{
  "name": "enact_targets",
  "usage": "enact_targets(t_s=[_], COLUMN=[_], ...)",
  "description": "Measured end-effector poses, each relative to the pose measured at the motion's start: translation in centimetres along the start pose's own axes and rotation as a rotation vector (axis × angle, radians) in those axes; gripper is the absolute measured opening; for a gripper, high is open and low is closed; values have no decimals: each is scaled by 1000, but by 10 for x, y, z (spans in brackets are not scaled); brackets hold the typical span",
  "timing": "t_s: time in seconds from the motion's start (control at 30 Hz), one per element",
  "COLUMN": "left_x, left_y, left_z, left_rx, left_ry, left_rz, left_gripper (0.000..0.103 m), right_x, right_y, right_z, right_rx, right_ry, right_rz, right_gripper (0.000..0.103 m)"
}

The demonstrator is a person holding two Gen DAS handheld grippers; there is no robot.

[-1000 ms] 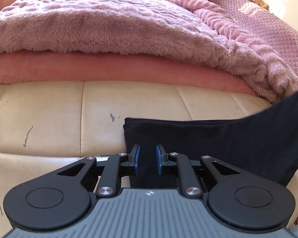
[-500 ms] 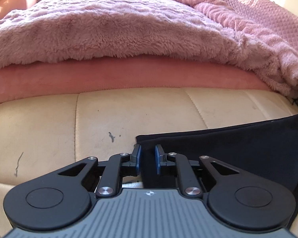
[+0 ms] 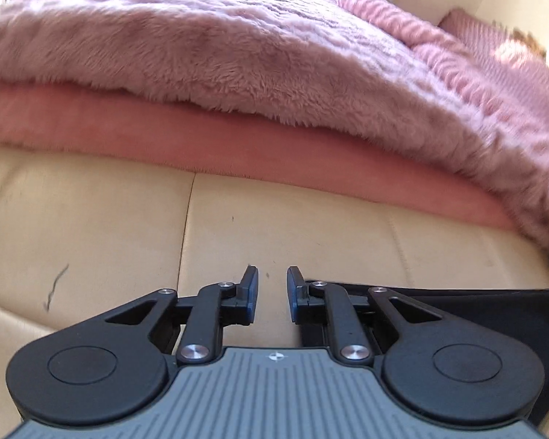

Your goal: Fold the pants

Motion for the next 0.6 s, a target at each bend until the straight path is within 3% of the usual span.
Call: enact_targets(t_s=[0.07,0.13,0.23,0.37,0.57,0.6], left_x=[8,13,12,9,11,11], left_y=[11,28,54,81,93,94], left_z=[0,-1,-3,-3,9,12], left_rx=[28,52,90,110,27,9], left_ry=[67,118,171,203,141,128], left_rz=[-30,-78,-161,-217,-153,-144], left_gripper=[25,40,46,50,49,45], right_x=[4,13,28,23,7,7], right_y=[0,-1,1,7,24,25], right_z=[-2,-3,0,15,32,32], right_rx=[4,17,24,-25,-166,-169], right_ry=[17,40,57,38,-80,-85], right_rz=[4,28,78,31,-7,-3], right_gripper=[15,40,57,58,52,51])
Point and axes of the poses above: each gripper's, at about its wrist camera, not at the fingertips, and x roughly against the way its jaws point, z to its right, y to its underside, the point moved 6 cm from there along -x, roughly the way its jaws point, and after that the axes turned 14 degrees about -z, right-handed, at the moved point
